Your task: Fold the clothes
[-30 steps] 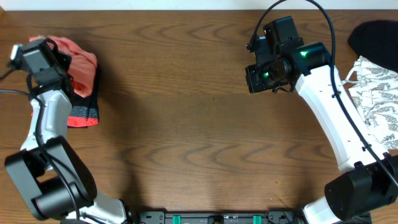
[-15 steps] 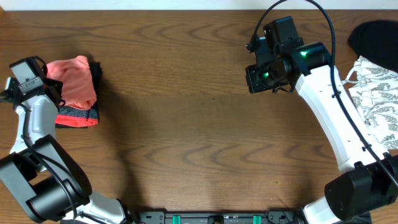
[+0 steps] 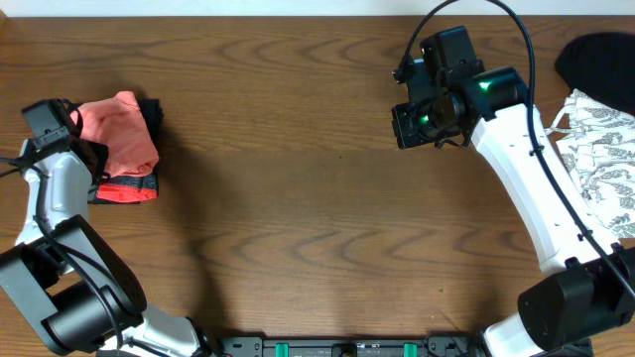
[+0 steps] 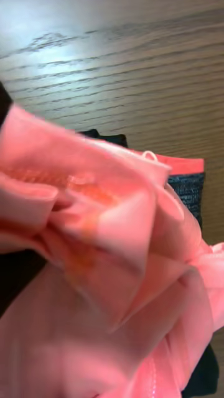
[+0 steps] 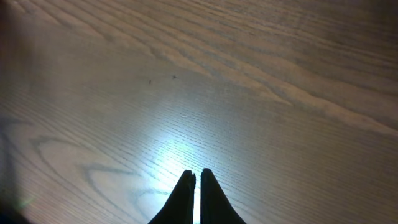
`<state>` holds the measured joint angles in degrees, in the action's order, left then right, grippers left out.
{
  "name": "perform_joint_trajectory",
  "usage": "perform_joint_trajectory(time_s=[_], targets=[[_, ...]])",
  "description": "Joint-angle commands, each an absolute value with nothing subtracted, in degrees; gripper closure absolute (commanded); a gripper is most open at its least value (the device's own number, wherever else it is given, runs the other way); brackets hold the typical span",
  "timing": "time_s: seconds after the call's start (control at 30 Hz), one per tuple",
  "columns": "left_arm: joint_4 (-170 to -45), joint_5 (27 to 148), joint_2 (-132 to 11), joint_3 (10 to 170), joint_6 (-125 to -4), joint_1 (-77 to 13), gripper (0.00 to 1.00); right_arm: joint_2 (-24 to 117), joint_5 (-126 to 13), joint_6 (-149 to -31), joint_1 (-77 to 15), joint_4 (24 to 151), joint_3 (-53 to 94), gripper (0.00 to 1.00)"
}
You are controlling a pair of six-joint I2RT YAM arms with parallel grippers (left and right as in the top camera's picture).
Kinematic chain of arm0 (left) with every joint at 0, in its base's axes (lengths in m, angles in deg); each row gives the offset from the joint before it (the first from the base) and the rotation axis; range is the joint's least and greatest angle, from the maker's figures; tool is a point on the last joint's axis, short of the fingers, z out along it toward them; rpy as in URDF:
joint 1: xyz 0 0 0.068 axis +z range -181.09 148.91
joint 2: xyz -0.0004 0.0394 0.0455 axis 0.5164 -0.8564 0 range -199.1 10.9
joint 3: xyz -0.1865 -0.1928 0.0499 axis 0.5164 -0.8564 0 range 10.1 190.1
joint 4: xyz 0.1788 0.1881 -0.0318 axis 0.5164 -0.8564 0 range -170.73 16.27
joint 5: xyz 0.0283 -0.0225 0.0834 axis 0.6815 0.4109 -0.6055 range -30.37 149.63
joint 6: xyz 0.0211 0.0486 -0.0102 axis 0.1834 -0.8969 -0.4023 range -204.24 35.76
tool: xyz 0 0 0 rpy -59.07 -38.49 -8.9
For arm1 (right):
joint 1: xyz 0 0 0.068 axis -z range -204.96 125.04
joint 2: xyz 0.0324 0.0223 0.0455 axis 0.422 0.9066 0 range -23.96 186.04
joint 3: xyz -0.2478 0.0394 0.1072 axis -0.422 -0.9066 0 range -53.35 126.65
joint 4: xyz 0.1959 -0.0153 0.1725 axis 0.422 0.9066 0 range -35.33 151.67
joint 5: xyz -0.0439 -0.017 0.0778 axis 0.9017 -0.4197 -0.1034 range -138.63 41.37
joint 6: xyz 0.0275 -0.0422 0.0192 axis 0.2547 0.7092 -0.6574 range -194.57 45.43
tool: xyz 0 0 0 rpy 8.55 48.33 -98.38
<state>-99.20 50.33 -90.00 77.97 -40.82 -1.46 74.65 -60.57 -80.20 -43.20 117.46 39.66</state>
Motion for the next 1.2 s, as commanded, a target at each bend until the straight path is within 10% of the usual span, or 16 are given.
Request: perform_joint_trajectory(time_s=[0.0,0.57,0.63,0.77,1.17], targets=[[-97.34,49.74,-89.59,78.91,-40.91,-1.09,0.34,74.85,-60.40,-79.63,-43.03,117.46,39.86,0.95],[-85.59,47.60,-78.33,78.91,-66.37,-1.11,0.02,75.02,-60.40,-79.61,-43.03,117.35,39.77,0.95],[-86.09,50.29,-77.33,78.91,-67.75,-1.37,0.16,75.09,-60.40,-79.61,-43.03,117.17,39.75,0.95],[-89.80,60.58,-77.50,78.78,-70.72,-2.16,0.91,75.52,-60.40,-79.63,-43.03,117.02,39.75,0.95],[-95.53,50.55,-89.33,78.56,-71.53,-2.88,0.94,75.70,-60.42,-79.66,-43.03,117.81,39.64,0.95]])
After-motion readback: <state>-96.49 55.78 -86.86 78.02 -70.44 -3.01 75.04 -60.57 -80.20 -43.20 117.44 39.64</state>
